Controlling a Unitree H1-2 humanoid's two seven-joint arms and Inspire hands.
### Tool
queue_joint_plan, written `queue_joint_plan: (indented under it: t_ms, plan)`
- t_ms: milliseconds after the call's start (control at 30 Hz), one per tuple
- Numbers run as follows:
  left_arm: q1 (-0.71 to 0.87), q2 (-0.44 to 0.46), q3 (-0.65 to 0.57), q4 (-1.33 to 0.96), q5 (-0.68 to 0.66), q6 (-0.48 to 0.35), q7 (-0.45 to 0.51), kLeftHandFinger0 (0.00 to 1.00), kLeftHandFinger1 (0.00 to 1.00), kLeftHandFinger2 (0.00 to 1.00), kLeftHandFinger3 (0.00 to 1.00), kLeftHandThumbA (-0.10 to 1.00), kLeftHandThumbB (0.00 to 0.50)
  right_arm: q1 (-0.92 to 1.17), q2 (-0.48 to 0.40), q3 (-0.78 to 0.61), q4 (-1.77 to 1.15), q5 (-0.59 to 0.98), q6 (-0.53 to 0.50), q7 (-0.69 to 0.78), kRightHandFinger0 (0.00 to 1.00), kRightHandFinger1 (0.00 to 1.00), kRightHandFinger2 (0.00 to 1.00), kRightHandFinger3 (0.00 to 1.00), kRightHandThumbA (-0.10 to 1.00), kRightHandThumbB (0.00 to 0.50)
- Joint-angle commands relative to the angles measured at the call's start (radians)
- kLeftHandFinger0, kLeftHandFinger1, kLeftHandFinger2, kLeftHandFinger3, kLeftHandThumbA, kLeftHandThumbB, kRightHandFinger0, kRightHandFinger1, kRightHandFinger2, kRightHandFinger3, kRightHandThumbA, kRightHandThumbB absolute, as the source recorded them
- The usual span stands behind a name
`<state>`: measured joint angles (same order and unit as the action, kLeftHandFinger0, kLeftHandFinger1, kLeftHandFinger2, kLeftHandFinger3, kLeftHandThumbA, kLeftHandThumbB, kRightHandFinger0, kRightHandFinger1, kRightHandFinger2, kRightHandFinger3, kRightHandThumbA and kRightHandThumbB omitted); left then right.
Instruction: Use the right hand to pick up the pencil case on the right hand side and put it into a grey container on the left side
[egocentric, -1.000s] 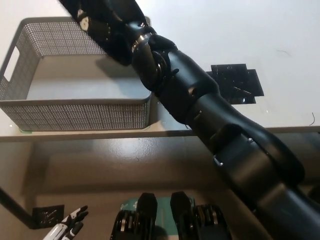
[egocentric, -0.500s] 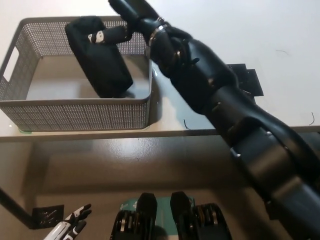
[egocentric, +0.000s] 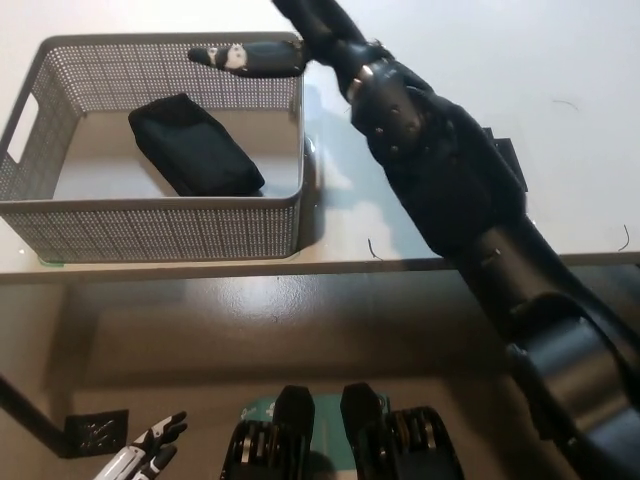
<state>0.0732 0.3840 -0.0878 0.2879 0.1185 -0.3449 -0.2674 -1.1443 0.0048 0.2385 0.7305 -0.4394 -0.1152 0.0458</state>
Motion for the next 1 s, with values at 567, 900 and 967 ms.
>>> queue_joint_plan:
  t_ms: [567, 900, 967]
  plan:
    - [0.054, 0.023, 0.009, -0.002, 0.023, -0.036, 0.025, 1.00, 1.00, 1.00, 1.00, 1.00, 0.397, 0.803, -0.227, -0.310, -1.089, 0.509, 0.067, 0.085, 1.00, 1.00, 1.00, 1.00, 1.00, 0.498]
    - [0.058, 0.023, 0.033, -0.001, -0.001, -0.037, 0.034, 1.00, 1.00, 1.00, 1.00, 1.00, 0.437, 1.122, -0.267, -0.336, -1.010, 0.538, -0.061, 0.094, 1.00, 1.00, 1.00, 1.00, 1.00, 0.447]
    - [0.055, 0.022, 0.042, 0.012, -0.020, -0.041, 0.032, 1.00, 1.00, 1.00, 1.00, 1.00, 0.446, 1.169, -0.266, -0.338, -0.942, 0.539, -0.110, 0.102, 1.00, 1.00, 1.00, 1.00, 1.00, 0.406]
